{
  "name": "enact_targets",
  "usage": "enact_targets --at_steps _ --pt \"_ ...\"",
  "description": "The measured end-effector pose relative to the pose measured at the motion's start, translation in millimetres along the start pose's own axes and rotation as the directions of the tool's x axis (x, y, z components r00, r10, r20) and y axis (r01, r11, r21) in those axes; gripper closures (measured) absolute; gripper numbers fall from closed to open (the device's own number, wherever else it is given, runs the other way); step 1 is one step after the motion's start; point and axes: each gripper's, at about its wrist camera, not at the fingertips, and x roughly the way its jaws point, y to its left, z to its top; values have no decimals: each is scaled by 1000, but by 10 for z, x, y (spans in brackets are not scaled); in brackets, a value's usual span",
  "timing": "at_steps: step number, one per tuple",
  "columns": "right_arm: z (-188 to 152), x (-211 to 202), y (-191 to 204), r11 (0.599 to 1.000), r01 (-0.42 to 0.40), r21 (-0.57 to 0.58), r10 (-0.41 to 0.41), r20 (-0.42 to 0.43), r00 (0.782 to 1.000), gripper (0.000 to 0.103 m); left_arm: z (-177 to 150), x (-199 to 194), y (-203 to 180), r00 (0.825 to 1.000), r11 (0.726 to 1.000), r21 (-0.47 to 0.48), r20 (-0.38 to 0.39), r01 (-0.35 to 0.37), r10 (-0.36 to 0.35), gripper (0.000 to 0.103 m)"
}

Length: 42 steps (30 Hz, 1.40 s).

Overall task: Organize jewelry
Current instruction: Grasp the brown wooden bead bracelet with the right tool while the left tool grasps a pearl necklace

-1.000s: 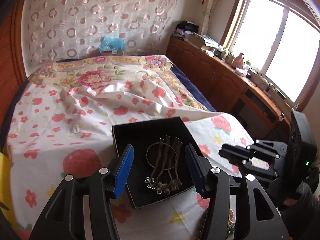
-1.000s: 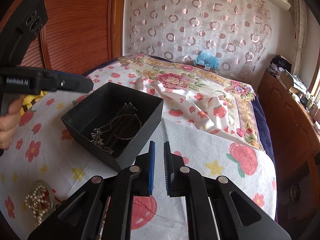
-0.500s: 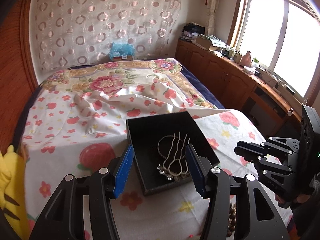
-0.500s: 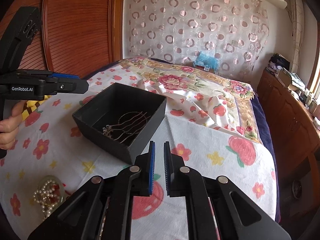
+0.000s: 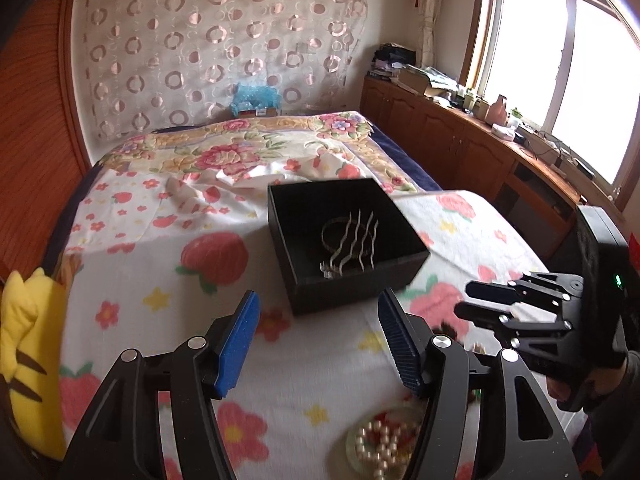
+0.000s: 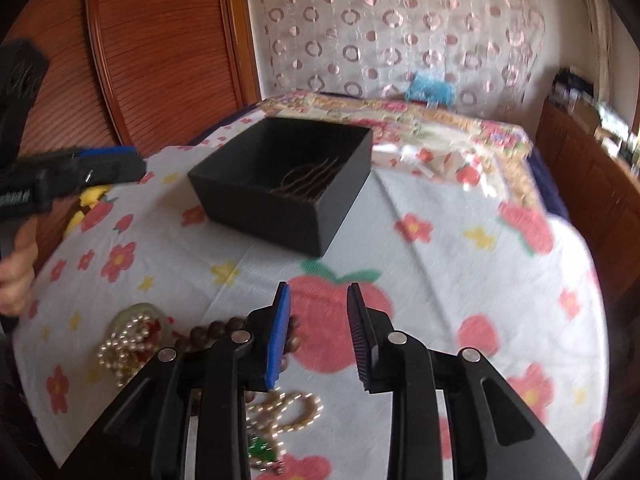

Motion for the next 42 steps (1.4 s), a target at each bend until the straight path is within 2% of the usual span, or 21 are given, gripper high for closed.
enact_targets --at_steps 13,14,17,20,22,27,30,34,39,41,42 --pt "-193 166 169 1000 -15 -18 13 -96 995 72 -668 -196 -152 998 1000 -1 -55 -13 13 44" --pt "-200 160 184 1000 -10 -24 8 -93 996 82 -719 -204 -157 998 1000 -2 -60 -16 15 44" --pt "-215 134 219 999 -22 -40 18 -85 996 82 -852 -212 -180 997 1000 -10 -80 -7 6 44" --pt "-218 -1 258 999 -11 -49 9 -30 999 82 -944 -226 -193 996 1000 -11 -91 8 -9 45" --pt "-197 -162 267 999 -21 -34 22 19 1000 82 -1012 -231 -208 995 1000 -17 -99 22 -23 51" --pt "-113 -541 294 999 -32 -42 36 103 994 82 -1103 -192 -317 991 999 -7 -128 39 -40 77" --pt "-64 -664 293 998 -32 -48 37 116 993 82 -1115 -184 -349 991 999 -10 -128 43 -44 81" --pt "-83 -736 276 998 -64 -28 67 116 991 82 -1139 -153 -362 990 1000 3 -140 24 -23 81" --pt "-104 -773 306 998 -58 -32 62 120 991 82 -1146 -168 -314 990 999 -31 -142 23 -27 81" --pt "-113 -765 318 998 -56 -36 60 121 991 82 -1156 -180 -300 989 998 -43 -138 41 -47 87" --pt "-114 -765 319 998 -57 -36 61 120 991 82 -1154 -184 -293 989 998 -48 -137 47 -54 94"
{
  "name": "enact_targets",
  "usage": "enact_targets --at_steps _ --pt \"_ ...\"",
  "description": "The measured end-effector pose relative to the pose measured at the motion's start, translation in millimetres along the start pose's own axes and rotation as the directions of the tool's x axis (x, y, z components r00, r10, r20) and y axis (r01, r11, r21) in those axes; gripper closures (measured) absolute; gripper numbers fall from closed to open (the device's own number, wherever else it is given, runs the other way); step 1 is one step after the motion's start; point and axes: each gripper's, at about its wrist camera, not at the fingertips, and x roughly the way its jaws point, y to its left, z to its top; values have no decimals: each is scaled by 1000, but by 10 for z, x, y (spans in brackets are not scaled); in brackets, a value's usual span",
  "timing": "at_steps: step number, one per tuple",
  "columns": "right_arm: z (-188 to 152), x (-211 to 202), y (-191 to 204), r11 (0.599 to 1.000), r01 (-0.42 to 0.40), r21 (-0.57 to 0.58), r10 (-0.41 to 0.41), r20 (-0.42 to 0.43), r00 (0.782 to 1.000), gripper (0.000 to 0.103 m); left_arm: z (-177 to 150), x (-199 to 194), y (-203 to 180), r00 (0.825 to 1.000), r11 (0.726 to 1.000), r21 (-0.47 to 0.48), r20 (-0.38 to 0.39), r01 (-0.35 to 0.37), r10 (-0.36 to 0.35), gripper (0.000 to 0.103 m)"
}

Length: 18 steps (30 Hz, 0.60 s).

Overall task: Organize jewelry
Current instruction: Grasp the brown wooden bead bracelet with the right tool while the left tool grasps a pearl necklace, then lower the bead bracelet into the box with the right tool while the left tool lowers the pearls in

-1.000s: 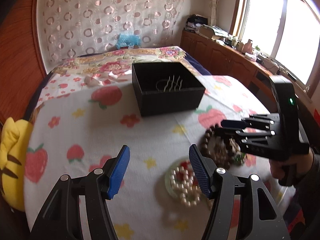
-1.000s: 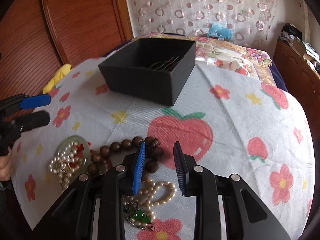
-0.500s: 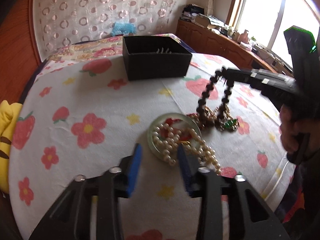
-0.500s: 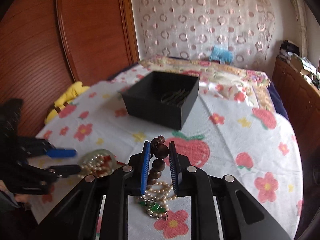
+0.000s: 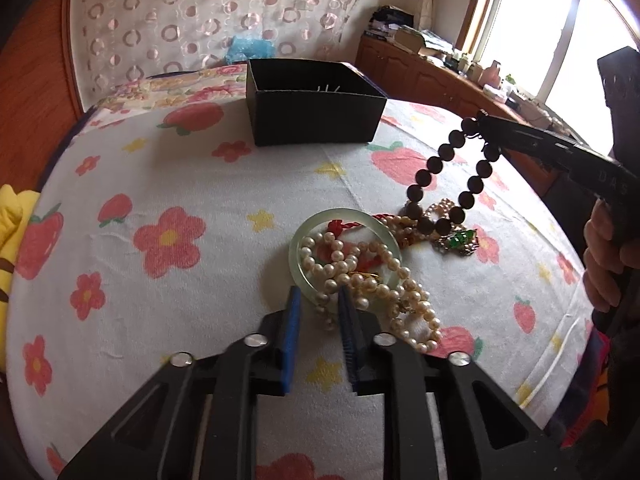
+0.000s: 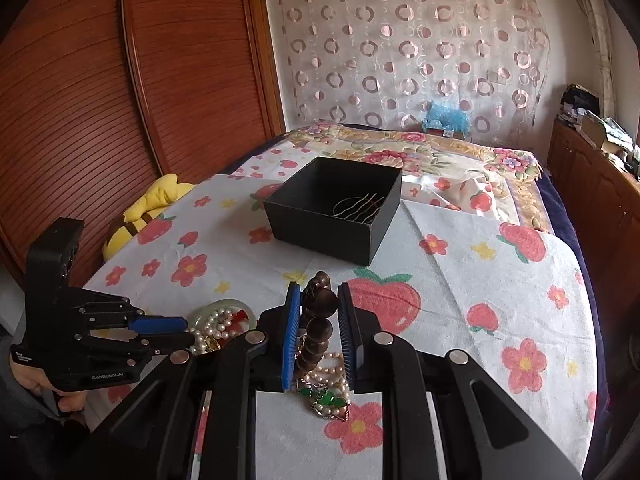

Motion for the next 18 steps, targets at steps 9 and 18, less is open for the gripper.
enact_targets --at_steps 9,18 --pt "-5 17 60 1000 4 -9 -4 0 1000 82 137 -198 -39 999 1000 31 53 2 -4 96" --pt "86 -63 127 1000 6 -26 -5 26 1000 82 527 -656 -225 984 995 90 170 38 -53 96"
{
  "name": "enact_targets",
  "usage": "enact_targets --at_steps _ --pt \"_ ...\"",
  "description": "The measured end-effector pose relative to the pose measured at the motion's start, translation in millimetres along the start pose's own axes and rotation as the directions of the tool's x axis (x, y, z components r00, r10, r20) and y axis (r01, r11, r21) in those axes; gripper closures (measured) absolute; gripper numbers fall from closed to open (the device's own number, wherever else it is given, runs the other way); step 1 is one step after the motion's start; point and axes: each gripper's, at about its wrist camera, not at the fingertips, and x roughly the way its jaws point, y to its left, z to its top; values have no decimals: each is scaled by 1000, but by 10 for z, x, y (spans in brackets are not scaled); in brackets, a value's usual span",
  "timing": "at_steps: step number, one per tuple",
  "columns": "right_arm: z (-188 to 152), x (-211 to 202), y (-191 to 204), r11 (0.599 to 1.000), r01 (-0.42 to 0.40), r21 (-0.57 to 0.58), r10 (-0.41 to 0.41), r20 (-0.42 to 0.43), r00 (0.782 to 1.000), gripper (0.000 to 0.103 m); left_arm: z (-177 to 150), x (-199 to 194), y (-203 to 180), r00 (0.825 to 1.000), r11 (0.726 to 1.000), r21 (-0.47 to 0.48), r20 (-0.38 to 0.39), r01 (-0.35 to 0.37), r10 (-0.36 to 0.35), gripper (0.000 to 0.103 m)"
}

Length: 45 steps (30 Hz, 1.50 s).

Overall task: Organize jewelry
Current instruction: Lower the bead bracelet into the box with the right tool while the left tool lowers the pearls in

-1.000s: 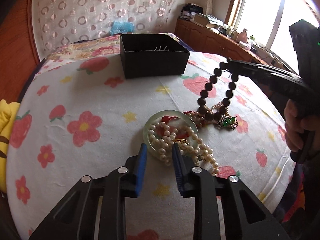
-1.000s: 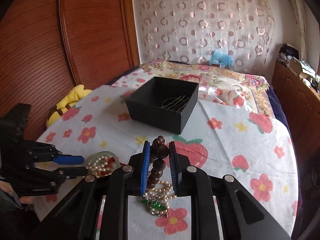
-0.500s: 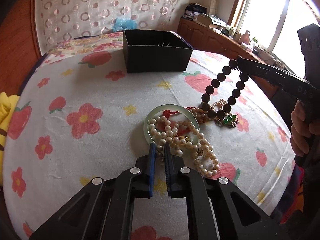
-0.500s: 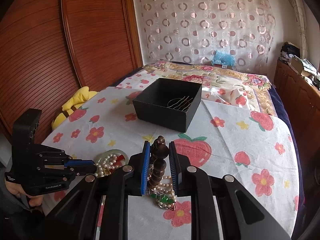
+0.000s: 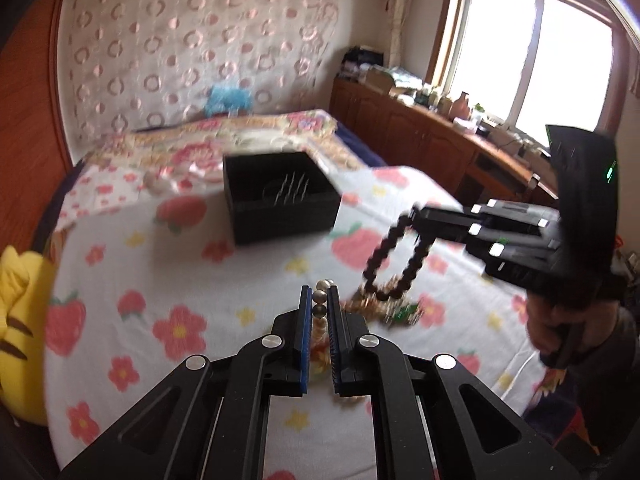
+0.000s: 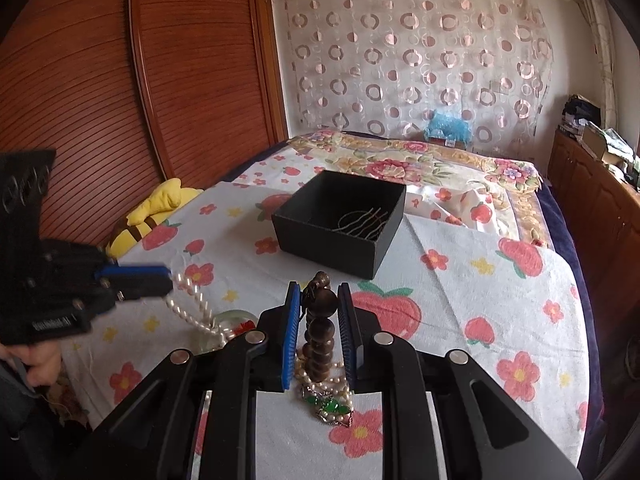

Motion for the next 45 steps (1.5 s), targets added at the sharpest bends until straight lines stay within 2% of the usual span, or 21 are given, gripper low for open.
enact_targets --at_steps 13,24,36,45 --pt "191 -96 -24 1000 9 -19 -9 29 1000 82 594 -304 -65 991 998 49 136 -30 23 96" --pt "438 -19 -103 999 32 -39 -31 31 999 82 943 -318 -27 985 996 71 166 -56 44 96" --pt "807 169 -313 997 65 -33 -64 39 997 82 1420 -420 33 967 989 95 237 -114 89 96" --pt "1127 418 -431 999 33 -28 -32 46 998 82 1635 -190 209 967 991 64 238 -114 96 96"
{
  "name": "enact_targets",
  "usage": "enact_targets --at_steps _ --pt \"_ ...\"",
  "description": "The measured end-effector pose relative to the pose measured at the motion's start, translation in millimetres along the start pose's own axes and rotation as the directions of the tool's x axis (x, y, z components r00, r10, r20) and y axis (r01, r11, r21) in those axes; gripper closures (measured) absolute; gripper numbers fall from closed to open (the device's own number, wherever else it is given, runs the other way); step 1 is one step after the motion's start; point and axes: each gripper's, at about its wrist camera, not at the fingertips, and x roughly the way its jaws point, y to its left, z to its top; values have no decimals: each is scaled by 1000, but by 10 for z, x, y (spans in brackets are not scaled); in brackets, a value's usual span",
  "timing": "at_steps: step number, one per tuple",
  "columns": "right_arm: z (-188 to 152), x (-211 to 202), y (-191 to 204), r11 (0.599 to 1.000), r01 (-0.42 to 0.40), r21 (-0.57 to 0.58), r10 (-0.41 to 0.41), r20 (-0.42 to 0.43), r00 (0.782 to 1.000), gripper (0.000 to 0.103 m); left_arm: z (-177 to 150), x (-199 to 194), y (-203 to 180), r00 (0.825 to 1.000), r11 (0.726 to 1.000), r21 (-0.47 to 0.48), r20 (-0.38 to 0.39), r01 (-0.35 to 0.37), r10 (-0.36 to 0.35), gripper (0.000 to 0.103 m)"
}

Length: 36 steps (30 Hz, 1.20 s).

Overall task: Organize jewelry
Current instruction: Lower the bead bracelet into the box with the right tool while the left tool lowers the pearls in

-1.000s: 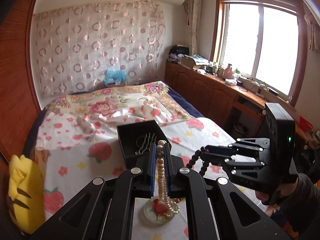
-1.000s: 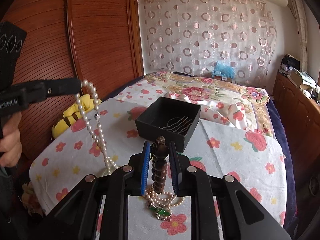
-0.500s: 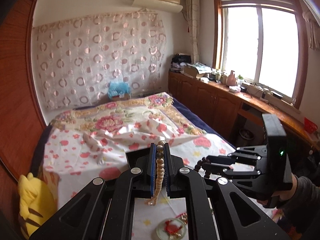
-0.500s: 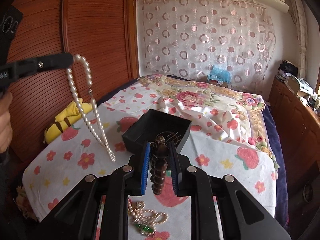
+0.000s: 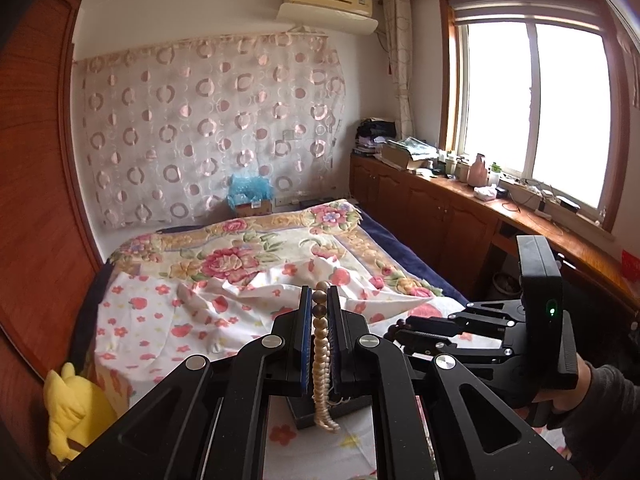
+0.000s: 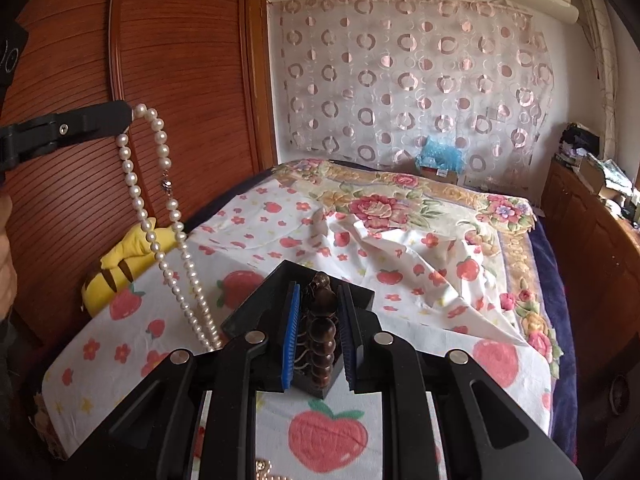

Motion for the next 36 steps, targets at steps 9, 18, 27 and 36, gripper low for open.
enact_targets --at_steps 9,18,27,36 --pt "-95 367 -63 1000 -18 6 19 -56 998 82 34 278 112 1000 1000 -22 -9 -19 19 96" --pt "-144 564 -82 998 -55 30 57 -79 995 80 -62 611 159 998 999 -23 -53 -34 33 96" --pt "-278 616 -62 998 -59 20 60 -87 994 65 -134 942 215 994 999 -14 -101 -45 44 96" --pt "-439 489 -108 999 -45 18 46 -94 995 65 -190 1194 280 988 998 -18 -142 -62 59 96"
